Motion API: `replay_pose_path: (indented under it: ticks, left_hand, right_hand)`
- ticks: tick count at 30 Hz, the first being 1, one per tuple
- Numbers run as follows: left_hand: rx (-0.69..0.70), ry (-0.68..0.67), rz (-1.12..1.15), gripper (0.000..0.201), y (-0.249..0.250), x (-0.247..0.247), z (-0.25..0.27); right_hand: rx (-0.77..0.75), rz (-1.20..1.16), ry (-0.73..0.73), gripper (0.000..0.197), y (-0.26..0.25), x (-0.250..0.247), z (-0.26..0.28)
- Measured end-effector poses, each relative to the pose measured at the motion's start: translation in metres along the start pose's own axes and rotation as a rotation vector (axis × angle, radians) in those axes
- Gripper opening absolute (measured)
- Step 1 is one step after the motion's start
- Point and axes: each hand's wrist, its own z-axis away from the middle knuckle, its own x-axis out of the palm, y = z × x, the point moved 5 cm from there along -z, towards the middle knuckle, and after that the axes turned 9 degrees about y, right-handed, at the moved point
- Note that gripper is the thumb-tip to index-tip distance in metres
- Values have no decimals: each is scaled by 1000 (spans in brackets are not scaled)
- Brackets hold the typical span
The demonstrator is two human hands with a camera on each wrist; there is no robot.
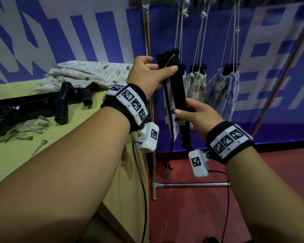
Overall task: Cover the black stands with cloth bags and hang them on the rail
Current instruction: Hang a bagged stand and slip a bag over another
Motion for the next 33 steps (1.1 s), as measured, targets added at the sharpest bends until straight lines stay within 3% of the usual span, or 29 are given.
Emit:
replay_pose_path:
  ticks: [5, 6, 9, 11, 13, 17, 24, 29, 33]
  left_hand:
    - [-196, -152, 135, 100, -8, 12, 10]
    - [-212, -196, 136, 95, -9, 15, 13]
    - [-244, -271, 139, 46, -10, 23, 16]
    - [-292, -289, 131, 49, -16, 25, 18]
    - [-282, -313, -6, 56, -22, 26, 20]
    - [-204, -440, -284, 33, -28, 28, 29]
    - [-252, -500, -426, 23, -43, 28, 30]
    - [-276, -629, -544, 33, -48, 32, 40]
    - [-332, -615, -586, 32, -46, 33, 43]
  right_hand:
    - [-63, -62, 8, 30, -14, 1, -2]
    - [-76, -71, 16, 32, -16, 1, -3]
    - [-117, -92, 45, 31, -22, -3, -4]
    - [-137, -108, 67, 28, -25, -6, -4]
    - [-164, -117, 66, 25, -30, -7, -2]
    - [-197, -133, 58, 28, -39, -7, 1]
    - [-181, -163, 85, 25, -48, -10, 7]
    - [-199, -167, 110, 25, -55, -12, 8]
    - [-198, -180, 127, 31, -56, -11, 8]
